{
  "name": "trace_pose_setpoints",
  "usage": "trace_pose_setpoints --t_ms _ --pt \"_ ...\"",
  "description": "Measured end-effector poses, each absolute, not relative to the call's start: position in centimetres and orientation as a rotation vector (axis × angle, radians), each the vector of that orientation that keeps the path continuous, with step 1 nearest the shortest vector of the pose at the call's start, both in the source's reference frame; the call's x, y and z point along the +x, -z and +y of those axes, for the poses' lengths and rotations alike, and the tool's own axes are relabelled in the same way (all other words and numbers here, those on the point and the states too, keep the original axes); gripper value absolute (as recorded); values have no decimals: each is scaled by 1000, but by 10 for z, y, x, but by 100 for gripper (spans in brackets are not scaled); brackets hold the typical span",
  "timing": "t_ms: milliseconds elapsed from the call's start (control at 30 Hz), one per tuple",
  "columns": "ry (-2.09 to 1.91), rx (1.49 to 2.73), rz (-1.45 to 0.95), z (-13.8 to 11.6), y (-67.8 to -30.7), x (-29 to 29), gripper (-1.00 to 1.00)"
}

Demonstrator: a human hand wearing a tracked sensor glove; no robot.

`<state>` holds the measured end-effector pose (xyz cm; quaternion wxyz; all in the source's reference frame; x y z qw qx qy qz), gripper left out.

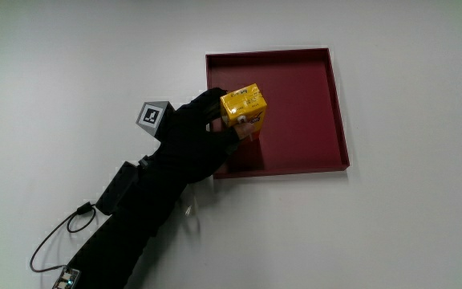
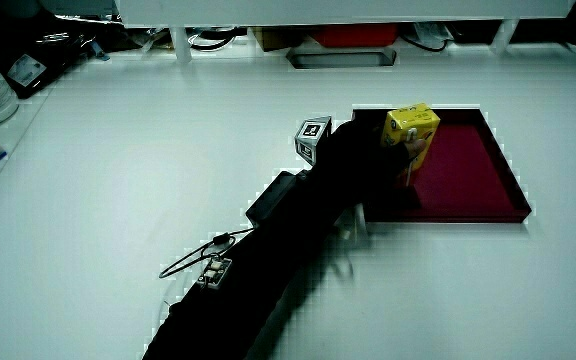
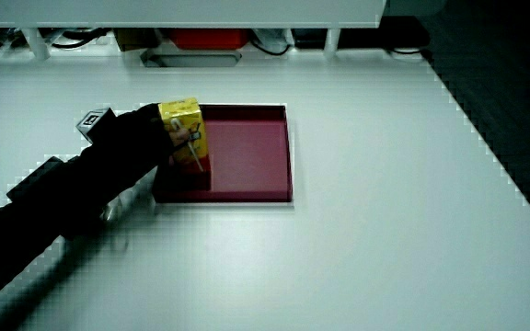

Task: Place ice redtea

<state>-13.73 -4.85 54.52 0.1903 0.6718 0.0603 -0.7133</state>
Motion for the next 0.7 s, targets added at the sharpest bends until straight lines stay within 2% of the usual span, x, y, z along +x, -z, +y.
trace_pose_setpoints --t_ms 33,533,700 --pt "2010 1892 177 -48 -547 -138 0" --pt "2042 1877 118 -42 -548 -142 -65" --pt "1969 1835 160 -40 -540 -142 -87"
